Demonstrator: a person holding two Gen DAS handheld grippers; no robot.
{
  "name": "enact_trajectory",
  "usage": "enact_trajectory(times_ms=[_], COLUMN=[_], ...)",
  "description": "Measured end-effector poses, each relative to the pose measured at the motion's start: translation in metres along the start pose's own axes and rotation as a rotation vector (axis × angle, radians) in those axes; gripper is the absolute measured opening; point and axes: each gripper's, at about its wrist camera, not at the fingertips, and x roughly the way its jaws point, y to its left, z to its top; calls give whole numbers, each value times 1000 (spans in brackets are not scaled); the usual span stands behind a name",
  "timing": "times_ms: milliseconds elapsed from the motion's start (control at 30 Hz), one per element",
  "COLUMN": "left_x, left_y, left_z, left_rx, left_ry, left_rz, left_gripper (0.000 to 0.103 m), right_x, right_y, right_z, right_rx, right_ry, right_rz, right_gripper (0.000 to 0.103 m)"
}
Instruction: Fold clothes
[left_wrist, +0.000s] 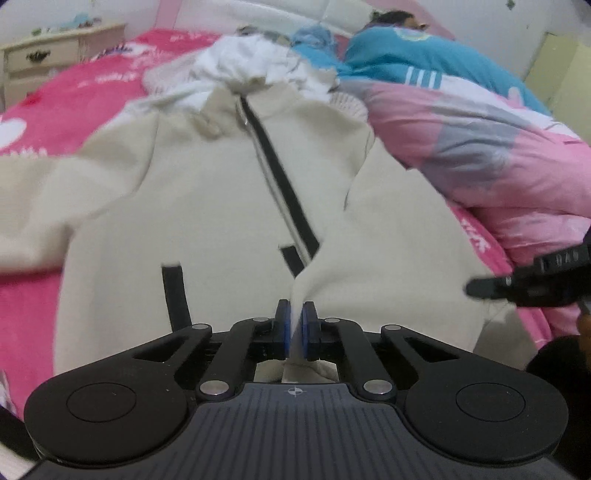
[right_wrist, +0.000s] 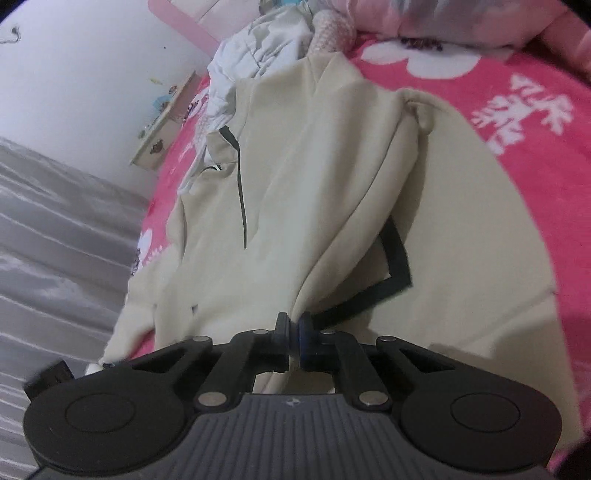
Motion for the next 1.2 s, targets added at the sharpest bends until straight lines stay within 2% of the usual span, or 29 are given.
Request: enact_trajectory(times_ms=[33,67,133,167,233,300,433,567,700,767,833,900,933,967,1000,1033,1167,1200], left_x=[2,3,7,8,12,15,22,90,162,190,198,204,207,210,212,215,227,230], left_y=[-1,-1,-3,-4,-5,-7,-10,-55,-87,-101,-97,-90,-86,-83,-80,-76,-62,-57], left_z=[5,11,22,27,38,49,71,122,166,178,181,182,183,183,184,185,188,186], left_rx=[4,8,16,20,28,36,52,171,214,255,222,178,156,133,111,89,1,-33], left_ry=[1,1,3,3,5,6,8,29,93,115,101,81,72,62,52,42,3,-5], left_rz=[-4,-8,-16,-20,-27,-35,-51,-92,-100,-77,-97,-124,-137,-150,-163,-176,-228,-242], left_gripper=[10,11,22,24,32,36,37,40,47,47,47,46,37,29,18,10,8,8], right_x=[-2,-5,-10,-12,-17,-32,-49,-28,-5,4,8,10,10,11,10,8,-8,-8], right_y=[0,0,0,0,-1,-4,-23,-49,-68,-75,-79,-80,-81,-82,-85,-89,-101,-103], right_z=[0,0,-1,-1,-2,5,42,76,91,96,99,98,96,95,93,89,70,66], right_rx=[-4,-9,-17,-22,-31,-32,32,202,324,380,399,393,391,389,394,407,472,482], right_ry=[-4,-9,-18,-22,-31,-92,-234,-320,-332,-335,-353,-376,-388,-400,-413,-432,-529,-545], right_rz=[-8,-15,-30,-38,-53,-63,-71,-41,-33,-21,-11,-6,-7,-8,0,19,123,125], right_gripper=[13,23,23,25,35,43,43,43,42,42,40,34,30,21,16,14,9,8])
